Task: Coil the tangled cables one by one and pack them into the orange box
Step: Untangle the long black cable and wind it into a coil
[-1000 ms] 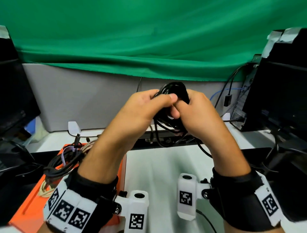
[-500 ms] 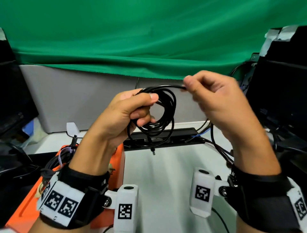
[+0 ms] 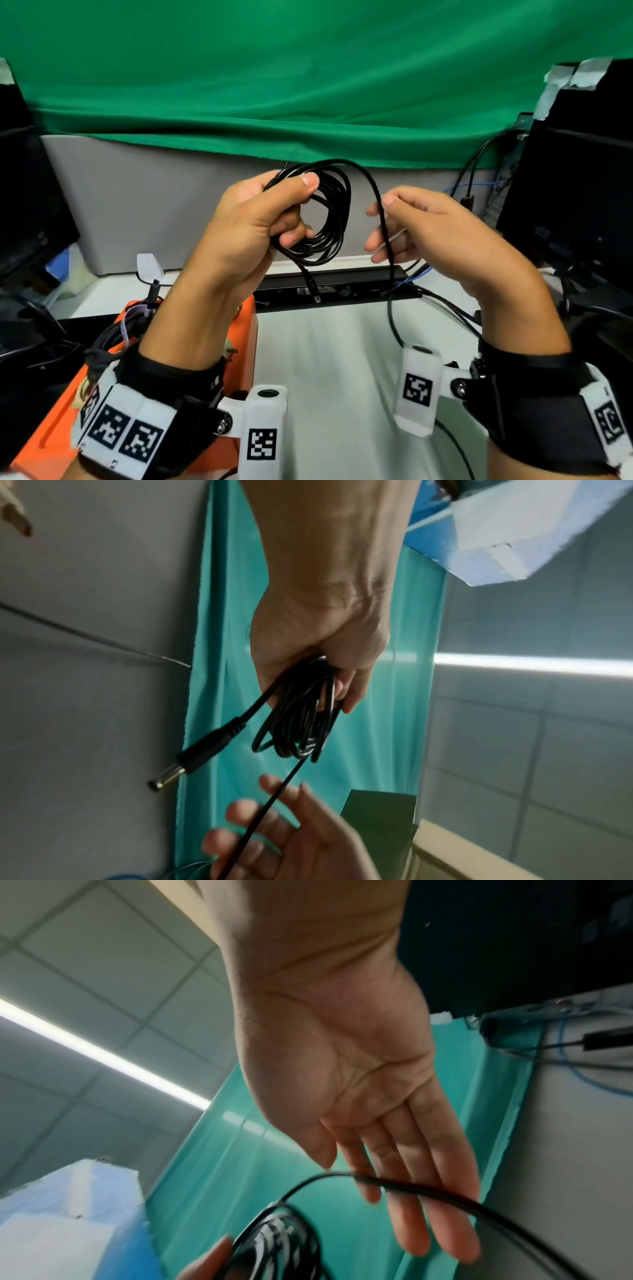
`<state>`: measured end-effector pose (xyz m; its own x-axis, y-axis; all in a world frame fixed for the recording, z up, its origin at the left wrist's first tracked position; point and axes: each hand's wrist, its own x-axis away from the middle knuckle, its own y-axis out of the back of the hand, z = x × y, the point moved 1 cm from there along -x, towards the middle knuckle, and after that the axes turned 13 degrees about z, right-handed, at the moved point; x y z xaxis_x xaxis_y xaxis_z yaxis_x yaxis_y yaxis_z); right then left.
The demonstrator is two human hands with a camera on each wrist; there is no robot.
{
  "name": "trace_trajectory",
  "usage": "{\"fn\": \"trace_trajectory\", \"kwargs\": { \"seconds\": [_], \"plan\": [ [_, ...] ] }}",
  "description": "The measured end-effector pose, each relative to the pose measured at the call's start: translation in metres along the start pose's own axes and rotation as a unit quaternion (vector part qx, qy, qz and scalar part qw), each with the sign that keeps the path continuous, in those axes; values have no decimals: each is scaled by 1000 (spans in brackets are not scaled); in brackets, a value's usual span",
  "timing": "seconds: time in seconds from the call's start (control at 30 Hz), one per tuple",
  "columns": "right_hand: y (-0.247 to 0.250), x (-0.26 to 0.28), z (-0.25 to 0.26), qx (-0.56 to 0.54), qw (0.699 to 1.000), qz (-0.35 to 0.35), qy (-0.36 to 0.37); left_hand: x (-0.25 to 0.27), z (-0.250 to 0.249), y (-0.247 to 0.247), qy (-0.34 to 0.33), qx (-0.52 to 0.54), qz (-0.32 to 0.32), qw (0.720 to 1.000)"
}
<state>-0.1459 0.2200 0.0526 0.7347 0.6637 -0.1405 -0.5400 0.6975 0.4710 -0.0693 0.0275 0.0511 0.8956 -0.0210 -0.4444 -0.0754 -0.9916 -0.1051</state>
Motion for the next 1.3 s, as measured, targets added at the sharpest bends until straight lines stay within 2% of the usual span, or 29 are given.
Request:
{"fn": "trace_trajectory", "kwargs": {
  "seconds": [0.1,0.2,0.3,0.4,0.47,0.57,0.67,0.83,0.9,1.03,1.1,1.17,1.23,1.3],
  "plan": [
    [-17,0,16,1,999,-25,28,1,-3,-3,-28,-19,-23,999],
    [-38,-4,25,35,996,-5,77,2,-5,-9,-47,-35,-22,998],
    [-55,-9,29,-36,989,39,135,4,-8,-11,-67,-31,-10,997],
    [-61,-17,24,-93,985,32,144,6,-13,-7,-66,-27,10,997],
    [-64,-22,20,-92,985,15,145,9,-17,-1,-52,-60,37,996],
    [-63,-23,16,53,990,-30,125,13,-21,11,16,-117,107,987],
    [-58,-20,14,211,972,-26,105,19,-25,20,85,-109,167,976],
    [-57,-15,18,308,946,12,98,19,-21,19,140,-108,200,964],
    [-58,-14,19,279,954,8,111,16,-16,17,129,-86,176,972],
    [-55,-14,19,167,978,-38,118,8,-11,11,68,16,75,995],
    [-52,-13,17,145,984,-19,104,3,-15,12,41,76,1,996],
    [-50,-14,13,179,981,21,70,0,-19,20,4,113,-84,990],
    [-56,-14,11,248,965,78,40,1,-19,28,-42,58,-169,983],
    [-69,-14,15,306,942,124,52,2,-16,26,-66,-105,-228,966]
  ]
}}
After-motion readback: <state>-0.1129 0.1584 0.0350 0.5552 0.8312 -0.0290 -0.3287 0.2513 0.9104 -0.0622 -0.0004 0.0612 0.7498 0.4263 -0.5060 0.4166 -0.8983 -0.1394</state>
